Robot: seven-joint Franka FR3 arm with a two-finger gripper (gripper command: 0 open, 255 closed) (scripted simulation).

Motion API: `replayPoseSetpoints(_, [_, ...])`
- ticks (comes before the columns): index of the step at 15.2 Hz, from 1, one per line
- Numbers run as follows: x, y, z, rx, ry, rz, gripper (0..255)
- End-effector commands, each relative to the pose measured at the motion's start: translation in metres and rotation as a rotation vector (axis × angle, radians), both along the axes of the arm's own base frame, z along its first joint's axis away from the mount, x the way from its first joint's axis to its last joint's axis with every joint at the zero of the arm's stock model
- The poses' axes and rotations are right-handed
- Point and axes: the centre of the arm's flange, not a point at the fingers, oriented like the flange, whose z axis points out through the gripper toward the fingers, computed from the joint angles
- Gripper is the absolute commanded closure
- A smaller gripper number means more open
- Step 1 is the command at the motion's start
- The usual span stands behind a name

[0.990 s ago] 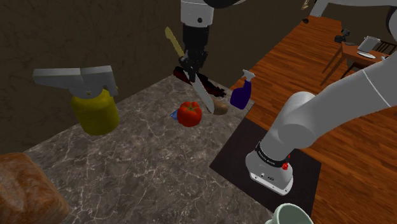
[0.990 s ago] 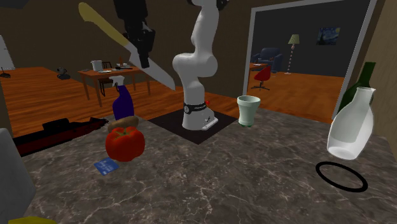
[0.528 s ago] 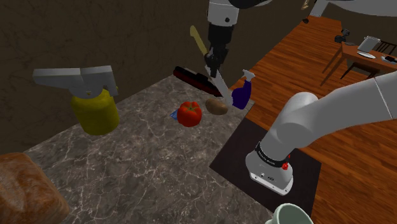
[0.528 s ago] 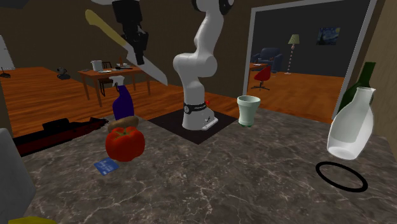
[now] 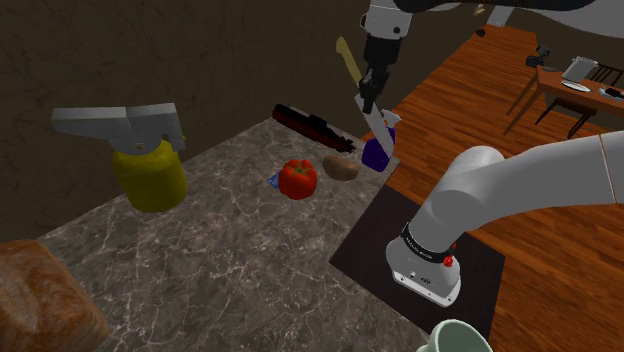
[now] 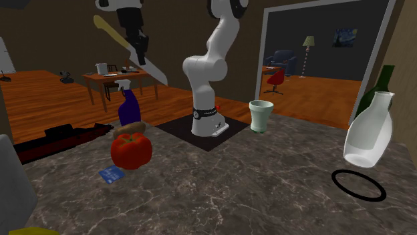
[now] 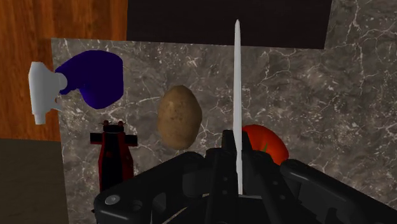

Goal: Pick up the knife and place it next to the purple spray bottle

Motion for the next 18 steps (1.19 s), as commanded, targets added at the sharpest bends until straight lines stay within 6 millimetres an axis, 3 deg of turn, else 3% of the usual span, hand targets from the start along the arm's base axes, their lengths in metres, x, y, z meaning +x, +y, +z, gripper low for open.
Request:
replayPoseSetpoints(1, [-0.009,-0.025,0.000,0.000,0.001,0.001,255])
replayPoseSetpoints(2, [-0.015,-0.043,0.000,0.000,0.001,0.001,255])
replayPoseSetpoints(18, [-0.015,-0.043,-0.084,0.000,0.001,0.001,255])
